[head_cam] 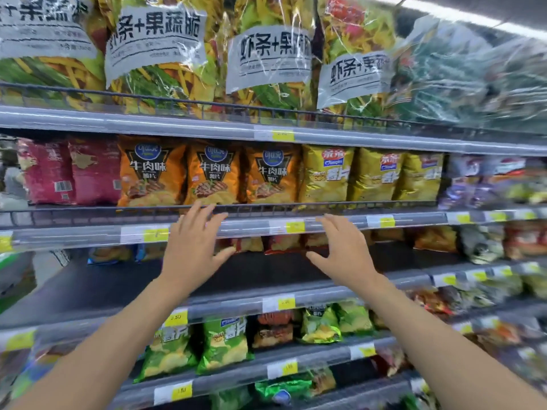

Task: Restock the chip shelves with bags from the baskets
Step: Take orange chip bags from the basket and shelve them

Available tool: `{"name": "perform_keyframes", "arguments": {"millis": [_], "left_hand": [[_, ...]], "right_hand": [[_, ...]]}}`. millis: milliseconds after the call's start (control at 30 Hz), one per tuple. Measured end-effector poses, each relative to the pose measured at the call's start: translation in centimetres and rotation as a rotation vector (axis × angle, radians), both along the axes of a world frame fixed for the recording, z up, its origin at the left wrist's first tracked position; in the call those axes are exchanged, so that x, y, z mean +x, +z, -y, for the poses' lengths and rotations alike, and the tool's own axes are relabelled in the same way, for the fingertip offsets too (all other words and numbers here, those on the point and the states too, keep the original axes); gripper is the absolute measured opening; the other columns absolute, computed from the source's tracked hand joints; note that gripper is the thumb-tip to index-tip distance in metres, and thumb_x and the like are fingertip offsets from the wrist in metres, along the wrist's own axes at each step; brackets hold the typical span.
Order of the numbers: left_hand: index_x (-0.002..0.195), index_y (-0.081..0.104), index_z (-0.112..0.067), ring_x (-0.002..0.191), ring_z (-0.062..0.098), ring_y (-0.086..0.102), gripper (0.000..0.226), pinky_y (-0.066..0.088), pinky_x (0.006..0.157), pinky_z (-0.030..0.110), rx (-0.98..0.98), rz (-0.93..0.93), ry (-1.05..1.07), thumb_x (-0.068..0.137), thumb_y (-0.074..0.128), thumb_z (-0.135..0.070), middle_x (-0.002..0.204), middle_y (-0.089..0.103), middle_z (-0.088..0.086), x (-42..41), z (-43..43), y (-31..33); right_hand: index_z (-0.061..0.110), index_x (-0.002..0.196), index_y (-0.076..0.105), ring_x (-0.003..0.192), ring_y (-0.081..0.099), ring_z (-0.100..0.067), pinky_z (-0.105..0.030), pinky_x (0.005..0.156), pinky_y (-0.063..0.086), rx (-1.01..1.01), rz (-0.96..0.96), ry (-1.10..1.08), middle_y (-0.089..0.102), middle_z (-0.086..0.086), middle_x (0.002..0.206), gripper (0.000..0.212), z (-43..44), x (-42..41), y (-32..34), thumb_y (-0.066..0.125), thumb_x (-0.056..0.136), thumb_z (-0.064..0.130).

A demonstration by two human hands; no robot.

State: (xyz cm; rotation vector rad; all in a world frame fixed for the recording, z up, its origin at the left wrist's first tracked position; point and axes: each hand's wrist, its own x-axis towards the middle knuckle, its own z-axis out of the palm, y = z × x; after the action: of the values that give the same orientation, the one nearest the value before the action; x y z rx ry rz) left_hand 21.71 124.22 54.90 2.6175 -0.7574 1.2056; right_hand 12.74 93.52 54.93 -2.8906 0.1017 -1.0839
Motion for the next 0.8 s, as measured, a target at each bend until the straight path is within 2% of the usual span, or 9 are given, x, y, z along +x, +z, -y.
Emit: {"name": "perform_keyframes", "arguments": {"millis": [133, 267, 500, 567, 733, 800], "left_hand": [[0.151, 0.05, -0.021, 0.153, 0.035, 0.034, 0.079, 0.035, 0.12, 0.055, 0.077, -0.047, -0.107, 0.087, 0.071, -0.063, 0.16, 0.045, 0.01, -4.9, 8.7, -4.6], [0.156, 0.044, -0.025, 0.158, 0.03, 0.025, 0.082, 0.03, 0.123, 0.054, 0.135, -0.151, -0.25, 0.089, 0.068, -0.066, 0.167, 0.034, 0.005, -10.2, 17.4, -9.8], [0.151, 0.052, -0.023, 0.153, 0.033, 0.035, 0.082, 0.035, 0.121, 0.057, 0.271, -0.241, -0.507, 0.085, 0.072, -0.066, 0.162, 0.043, 0.008, -20.2, 32.0, -18.5], [0.151, 0.052, -0.024, 0.154, 0.032, 0.034, 0.082, 0.035, 0.12, 0.058, 0.307, -0.274, -0.588, 0.084, 0.072, -0.067, 0.163, 0.042, 0.007, -22.5, 35.8, -20.7], [0.159, 0.038, -0.029, 0.16, 0.028, 0.017, 0.084, 0.018, 0.128, 0.057, 0.429, -0.383, -0.72, 0.089, 0.065, -0.068, 0.17, 0.027, 0.002, -27.1, 44.9, -25.7], [0.156, 0.042, -0.028, 0.158, 0.029, 0.024, 0.084, 0.024, 0.126, 0.057, 0.457, -0.426, -0.763, 0.086, 0.069, -0.066, 0.168, 0.033, 0.004, -28.2, 48.3, -27.6]], "right_hand": [[0.023, 0.156, 0.037, 0.15, 0.031, -0.025, -0.05, 0.122, 0.028, 0.015, -0.118, -0.11, 0.036, -0.002, 0.162, 0.087, 7.0, -7.1, -4.4, 0.067, 0.086, 0.064], [0.026, 0.155, 0.037, 0.151, 0.028, -0.026, -0.051, 0.122, 0.026, 0.059, -0.204, -0.204, 0.032, 0.0, 0.162, 0.083, 13.4, -15.5, -9.1, 0.063, 0.087, 0.064], [0.03, 0.158, 0.028, 0.154, 0.018, -0.021, -0.05, 0.126, 0.017, 0.197, -0.357, -0.482, 0.023, 0.003, 0.167, 0.081, 22.3, -30.8, -17.6, 0.058, 0.09, 0.063], [0.029, 0.158, 0.028, 0.154, 0.018, -0.021, -0.049, 0.126, 0.015, 0.236, -0.387, -0.561, 0.022, 0.003, 0.167, 0.08, 24.4, -34.8, -19.6, 0.057, 0.091, 0.061], [0.026, 0.157, 0.034, 0.152, 0.025, -0.025, -0.049, 0.123, 0.019, 0.33, -0.443, -0.752, 0.029, -0.001, 0.164, 0.085, 29.3, -42.3, -24.1, 0.056, 0.083, 0.062], [0.027, 0.155, 0.037, 0.152, 0.026, -0.025, -0.05, 0.123, 0.018, 0.377, -0.461, -0.814, 0.032, -0.001, 0.163, 0.084, 31.4, -44.4, -25.7, 0.057, 0.081, 0.061]]}}
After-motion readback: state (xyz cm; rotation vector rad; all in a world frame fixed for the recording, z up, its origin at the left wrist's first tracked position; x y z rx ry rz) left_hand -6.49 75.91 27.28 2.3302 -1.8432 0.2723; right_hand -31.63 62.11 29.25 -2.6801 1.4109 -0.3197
